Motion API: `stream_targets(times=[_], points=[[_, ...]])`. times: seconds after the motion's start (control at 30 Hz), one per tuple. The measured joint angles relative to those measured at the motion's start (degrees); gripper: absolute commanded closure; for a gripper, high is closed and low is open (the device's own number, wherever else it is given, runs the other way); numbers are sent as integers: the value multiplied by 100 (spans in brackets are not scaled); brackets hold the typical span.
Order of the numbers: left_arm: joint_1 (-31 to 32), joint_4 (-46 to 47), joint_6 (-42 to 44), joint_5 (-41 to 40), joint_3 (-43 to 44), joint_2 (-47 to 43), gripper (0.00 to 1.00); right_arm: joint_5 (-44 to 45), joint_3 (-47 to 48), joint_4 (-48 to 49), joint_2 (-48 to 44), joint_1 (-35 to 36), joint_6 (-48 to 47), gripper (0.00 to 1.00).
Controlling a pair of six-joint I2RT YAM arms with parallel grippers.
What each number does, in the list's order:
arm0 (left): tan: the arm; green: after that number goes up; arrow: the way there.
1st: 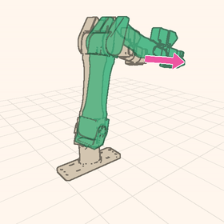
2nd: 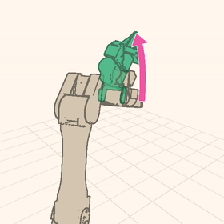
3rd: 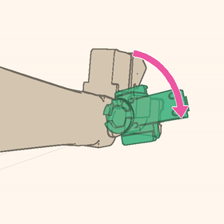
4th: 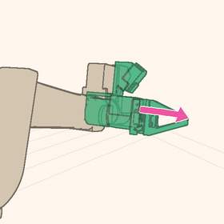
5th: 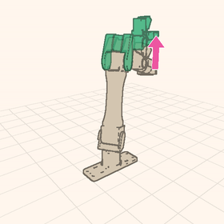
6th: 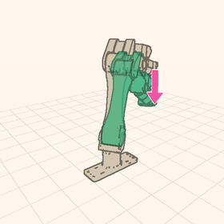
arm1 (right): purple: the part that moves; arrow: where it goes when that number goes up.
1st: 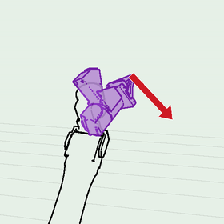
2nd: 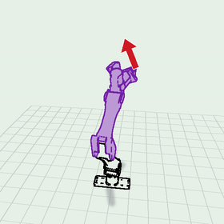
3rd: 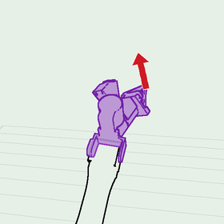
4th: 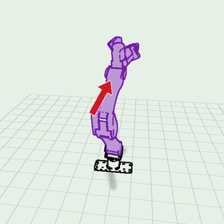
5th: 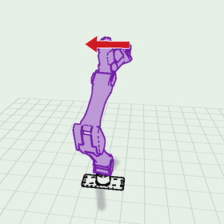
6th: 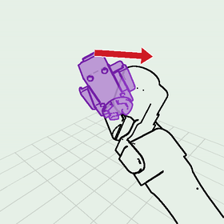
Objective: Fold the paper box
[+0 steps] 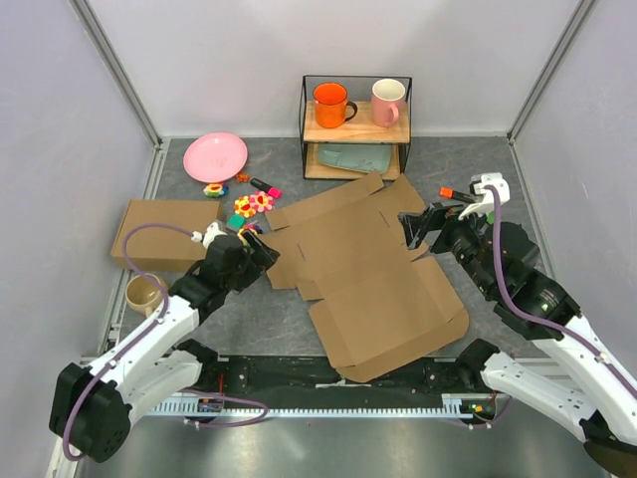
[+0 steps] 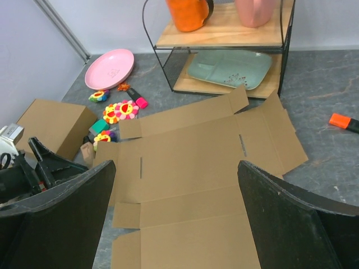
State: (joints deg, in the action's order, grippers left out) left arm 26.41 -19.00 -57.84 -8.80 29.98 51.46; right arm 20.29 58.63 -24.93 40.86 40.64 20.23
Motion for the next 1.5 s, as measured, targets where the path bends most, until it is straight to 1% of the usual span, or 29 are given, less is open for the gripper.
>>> stream_targets(times=[0.1, 0.2, 0.27, 0.37, 0.4, 0.47, 0.5, 0.57, 0.67, 0.73, 0.77, 0.8, 0.9, 1.0, 1.07, 1.13, 1.3, 1.4, 1.5], points=[[2, 461, -332, -129, -247, 122, 2, -107, -66, 72, 74, 2, 66, 2], [2, 857, -466, -153, -345, 562, 6, -151, -76, 90, 131, 2, 103, 2], [2, 1182, -476, -127, -354, 1067, 8, -157, -76, 87, 138, 2, 103, 2], [-20, 1591, -474, -35, -345, 1757, 16, -144, -76, 85, 107, 2, 103, 2], [-33, 1681, -474, 7, -337, 1961, 26, -142, -76, 83, 96, 2, 103, 2], [-46, 1939, -483, 59, -247, 2170, 40, -118, -76, 59, 63, 2, 101, 2], [-59, 2059, -461, 103, -203, 2253, 58, -107, -76, 44, 39, 2, 101, 2], [-63, 2227, -415, 195, -175, 2358, 72, -79, -76, 24, -17, 2, 101, 2], [-63, 2264, -258, 317, -144, 2365, 83, -39, -76, -4, -79, 2, 101, 2], [-66, 2192, -55, 437, 4, 2347, 88, -26, -76, -7, -98, 0, 98, 2], [-66, 2184, 48, 496, 83, 2304, 96, -15, -72, -13, -103, 2, 96, 2], [-63, 2159, 138, 540, 153, 2243, 98, -7, -68, -22, -101, 0, 94, 2], [-68, 1930, 542, 776, 479, 1878, 98, 17, 92, -146, -57, 0, 37, 2], [-68, 1497, 975, 1113, 1051, 1510, 98, 90, 452, -295, 37, 2, -85, 2], [-68, 1215, 1314, 1434, 1679, 1300, 98, 186, 789, -363, 90, 2, -210, 2], [-66, 837, 1644, 1786, 2498, 1189, 98, 275, 1084, -393, 92, 2, -297, 2], [-61, 42, 2232, 2806, 4848, 1220, 98, 417, 1878, -498, 33, 2, -466, 2], [-61, -308, 2411, 3265, 5812, 1211, 98, 409, 2306, -570, -26, 2, -501, 2], [-63, -713, 2490, 3661, 6299, 1117, 98, 380, 2566, -612, -96, 0, -501, 2]])
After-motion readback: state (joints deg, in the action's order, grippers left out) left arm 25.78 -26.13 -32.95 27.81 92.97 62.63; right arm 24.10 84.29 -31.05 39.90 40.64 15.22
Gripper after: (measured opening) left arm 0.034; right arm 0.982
